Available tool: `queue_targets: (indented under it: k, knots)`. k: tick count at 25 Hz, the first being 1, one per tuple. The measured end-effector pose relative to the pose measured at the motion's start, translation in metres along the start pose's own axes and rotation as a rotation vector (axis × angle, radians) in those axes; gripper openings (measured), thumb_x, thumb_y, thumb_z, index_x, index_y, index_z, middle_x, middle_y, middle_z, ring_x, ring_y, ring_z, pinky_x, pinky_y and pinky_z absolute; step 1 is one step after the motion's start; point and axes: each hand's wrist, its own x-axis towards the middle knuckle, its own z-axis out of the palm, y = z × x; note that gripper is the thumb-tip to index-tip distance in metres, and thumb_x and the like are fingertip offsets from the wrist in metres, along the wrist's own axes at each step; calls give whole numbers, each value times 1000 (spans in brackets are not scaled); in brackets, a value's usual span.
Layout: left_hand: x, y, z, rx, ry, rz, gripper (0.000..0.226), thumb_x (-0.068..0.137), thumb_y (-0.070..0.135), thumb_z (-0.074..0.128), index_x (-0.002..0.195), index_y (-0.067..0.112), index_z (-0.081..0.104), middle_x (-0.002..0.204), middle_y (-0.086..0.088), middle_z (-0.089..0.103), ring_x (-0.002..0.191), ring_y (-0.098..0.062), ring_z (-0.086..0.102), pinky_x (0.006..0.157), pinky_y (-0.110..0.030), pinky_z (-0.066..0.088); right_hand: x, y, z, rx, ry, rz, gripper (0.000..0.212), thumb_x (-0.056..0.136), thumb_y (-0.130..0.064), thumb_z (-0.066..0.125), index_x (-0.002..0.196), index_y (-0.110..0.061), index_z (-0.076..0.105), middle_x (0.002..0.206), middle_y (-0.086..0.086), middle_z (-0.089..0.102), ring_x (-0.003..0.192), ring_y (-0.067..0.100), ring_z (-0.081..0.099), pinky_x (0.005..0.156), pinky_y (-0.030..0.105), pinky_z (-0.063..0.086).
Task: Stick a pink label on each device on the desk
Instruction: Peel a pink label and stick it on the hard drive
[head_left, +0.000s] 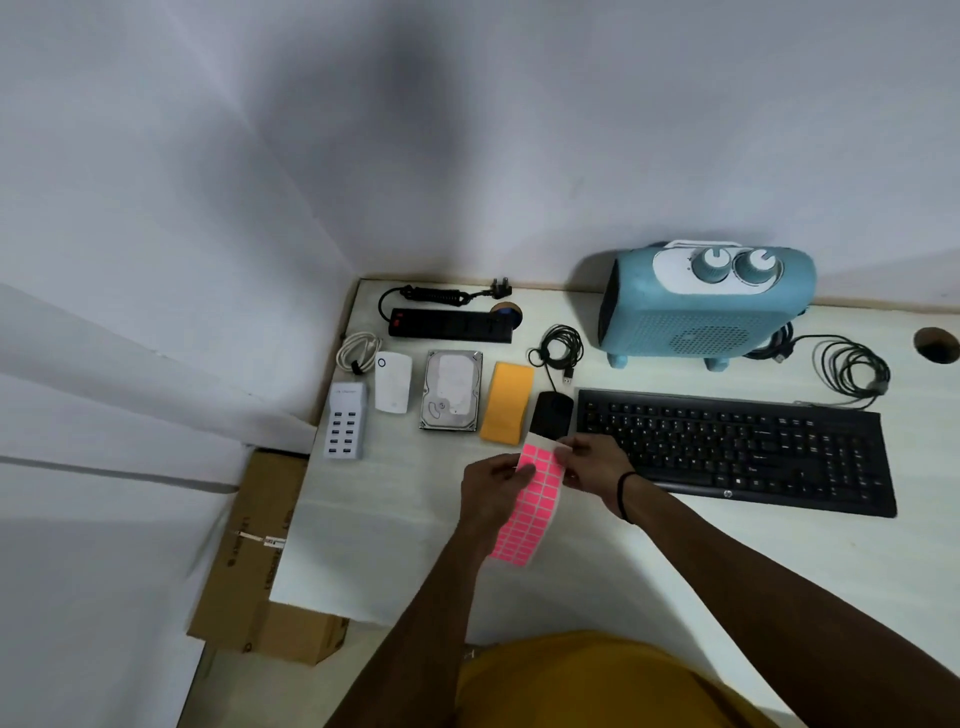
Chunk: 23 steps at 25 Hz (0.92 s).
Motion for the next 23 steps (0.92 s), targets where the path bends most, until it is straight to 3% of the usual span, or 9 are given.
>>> queue_targets:
  k: [2, 5, 8, 11, 16, 23]
  knots:
    - [-2, 5, -2, -41, 33, 20, 35, 86, 33, 78, 117, 17, 76, 97, -2, 80, 86, -19, 77, 86, -45, 62, -8, -6, -3, -146, 113, -139, 7, 91, -14, 67, 97, -15, 66, 93, 10, 69, 76, 17, 65, 76, 32, 58]
    - [-10, 11, -2, -36, 87, 92, 29, 84, 32, 81, 111, 21, 78, 95, 0, 80, 85, -17, 77, 83, -42, 63, -29, -14, -5, -484, 355, -550, 18, 82, -18, 77, 94, -16, 64, 82, 0, 63, 71, 10, 58, 66, 17, 46]
    - [-23, 19, 0, -44, 74, 152, 23, 82, 29, 83, 104, 21, 77, 93, -1, 80, 83, -17, 77, 77, -41, 64, -50, -21, 3, -568, 247, -793, 1, 84, -13, 75, 84, -13, 74, 83, -3, 72, 74, 9, 65, 69, 20, 54]
    - [-30, 20, -3, -86, 40, 185, 24, 83, 26, 83, 105, 21, 77, 91, -4, 80, 81, -22, 78, 76, -41, 64, -59, -19, 10, -500, 241, -727, 9, 83, -8, 75, 89, -12, 81, 89, 1, 78, 79, 10, 71, 75, 16, 56]
    - [-40, 12, -17, -120, -23, 222, 30, 90, 23, 75, 119, 14, 75, 104, -5, 79, 93, -26, 76, 81, -38, 63, -70, -17, 17, -486, 235, -730, 16, 79, -11, 79, 94, -9, 80, 94, 4, 77, 83, 10, 71, 79, 16, 56]
    - [-49, 11, -31, 17, -20, 331, 28, 94, 18, 70, 122, 14, 73, 94, 9, 76, 80, -9, 75, 67, -18, 59, -73, -15, 32, -488, 233, -718, 16, 77, -13, 81, 93, -8, 80, 93, 4, 77, 82, 11, 71, 80, 23, 58]
